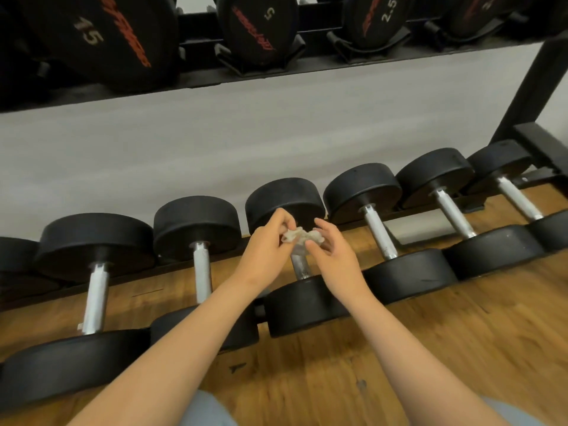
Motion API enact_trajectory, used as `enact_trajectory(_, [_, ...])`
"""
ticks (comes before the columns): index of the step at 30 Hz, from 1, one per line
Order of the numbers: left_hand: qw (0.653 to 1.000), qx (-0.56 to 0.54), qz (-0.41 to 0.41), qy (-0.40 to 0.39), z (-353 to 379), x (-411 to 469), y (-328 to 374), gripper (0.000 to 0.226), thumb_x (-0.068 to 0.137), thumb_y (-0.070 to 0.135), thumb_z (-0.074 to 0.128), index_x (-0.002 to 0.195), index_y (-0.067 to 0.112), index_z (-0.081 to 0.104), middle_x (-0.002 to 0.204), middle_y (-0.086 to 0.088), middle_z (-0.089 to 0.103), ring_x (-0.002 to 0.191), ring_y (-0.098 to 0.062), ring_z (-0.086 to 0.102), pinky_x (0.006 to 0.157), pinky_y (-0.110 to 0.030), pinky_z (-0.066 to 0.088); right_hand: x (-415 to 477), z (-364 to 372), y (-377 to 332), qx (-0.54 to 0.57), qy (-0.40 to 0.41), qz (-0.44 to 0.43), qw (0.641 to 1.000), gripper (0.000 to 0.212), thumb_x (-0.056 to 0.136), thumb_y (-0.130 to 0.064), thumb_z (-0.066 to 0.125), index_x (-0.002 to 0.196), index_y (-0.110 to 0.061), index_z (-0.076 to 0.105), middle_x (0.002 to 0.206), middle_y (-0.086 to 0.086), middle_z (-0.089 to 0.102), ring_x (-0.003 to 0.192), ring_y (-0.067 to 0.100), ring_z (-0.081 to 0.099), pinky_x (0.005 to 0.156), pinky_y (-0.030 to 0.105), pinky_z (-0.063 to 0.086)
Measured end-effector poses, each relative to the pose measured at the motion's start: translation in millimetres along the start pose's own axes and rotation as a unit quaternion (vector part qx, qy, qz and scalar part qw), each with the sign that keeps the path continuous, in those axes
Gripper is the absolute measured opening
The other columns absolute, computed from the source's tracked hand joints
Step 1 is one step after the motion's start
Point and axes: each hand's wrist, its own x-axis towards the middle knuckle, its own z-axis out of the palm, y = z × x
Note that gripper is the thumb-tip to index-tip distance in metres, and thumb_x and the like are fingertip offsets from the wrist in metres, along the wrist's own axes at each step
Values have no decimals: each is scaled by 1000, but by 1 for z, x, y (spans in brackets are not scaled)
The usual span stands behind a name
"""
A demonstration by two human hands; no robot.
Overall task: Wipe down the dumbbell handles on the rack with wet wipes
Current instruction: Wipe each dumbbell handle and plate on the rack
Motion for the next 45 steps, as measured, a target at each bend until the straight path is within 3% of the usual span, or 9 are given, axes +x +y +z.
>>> enact_trajectory(5, [999, -45, 5, 13, -3, -7, 14, 9, 93, 14, 63, 95, 22, 59, 97, 8, 67, 94, -3, 64, 81, -22, 55, -8, -4, -8, 9, 14, -7, 1000, 18, 93, -18, 62, 111, -16, 66, 100, -2, 70, 93, 9, 66, 85, 32, 56])
enact_trajectory(13, [998, 6, 41, 42, -18, -18, 25, 12, 85, 20, 75, 95, 16, 73, 97, 6, 56, 85, -6, 55, 72, -8, 43, -20, 1, -15, 30, 105, 49, 993, 17, 87, -21, 71, 98, -12, 62, 89, 3, 69, 82, 14, 69, 75, 30, 59])
enact_trajectory(20, [999, 15, 47, 19, -12, -20, 26, 20, 86, 20, 73, 106, 18, 74, 96, 5, 61, 85, -7, 57, 74, -13, 47, -21, 2, -36, 175, 30, 89, 980, 13, 96, -16, 58, 101, -18, 70, 103, 4, 71, 100, 16, 67, 83, 26, 57])
enact_trajectory(23, [999, 27, 44, -2, -4, -16, 26, 32, 87, 22, 72, 119, 23, 69, 106, 9, 59, 94, -4, 55, 80, -12, 44, -19, 0, -39, 202, 36, 87, 975, 24, 97, -18, 57, 120, -17, 63, 117, 4, 67, 107, 14, 65, 88, 27, 56])
enact_trajectory(27, [994, 49, 49, -79, 6, -12, 31, 48, 88, 19, 70, 133, 26, 57, 128, 10, 56, 119, -3, 48, 99, -17, 38, -13, -9, -37, 176, 64, 88, 978, 54, 92, -15, 65, 143, -20, 44, 128, -1, 62, 116, 13, 60, 93, 27, 52])
enact_trajectory(33, [994, 38, 16, -102, 13, 0, 45, 56, 93, 14, 63, 145, 25, 44, 139, 10, 50, 126, -2, 43, 106, -18, 33, 2, -27, -39, 109, 112, 44, 987, 42, 95, -5, 58, 134, -18, 55, 125, -1, 65, 114, 10, 61, 93, 24, 53])
enact_trajectory(37, [995, 15, 1, -95, 16, 17, 50, 52, 96, 12, 58, 145, 24, 44, 146, 5, 49, 134, -9, 41, 112, -30, 34, 24, -37, -39, -86, 110, -42, 989, 47, 96, -8, 57, 141, -23, 51, 122, 1, 64, 103, 10, 62, 90, 24, 52])
enact_trajectory(41, [997, -11, -15, -72, 28, 40, 47, 37, 98, 12, 55, 133, 23, 57, 132, 8, 60, 126, -7, 49, 111, -35, 40, 41, -60, -23, -203, 72, -105, 971, 40, 98, -10, 55, 135, -24, 57, 122, 1, 66, 109, 14, 61, 91, 22, 48])
enact_trajectory(45, [996, -58, -72, -2, 70, 53, 48, 30, 99, 18, 54, 129, 20, 56, 130, 4, 58, 123, -9, 51, 105, -27, 42, 62, -95, -1, -209, 164, -97, 959, 37, 98, -10, 52, 133, -21, 59, 122, 2, 66, 103, 12, 63, 83, 14, 47])
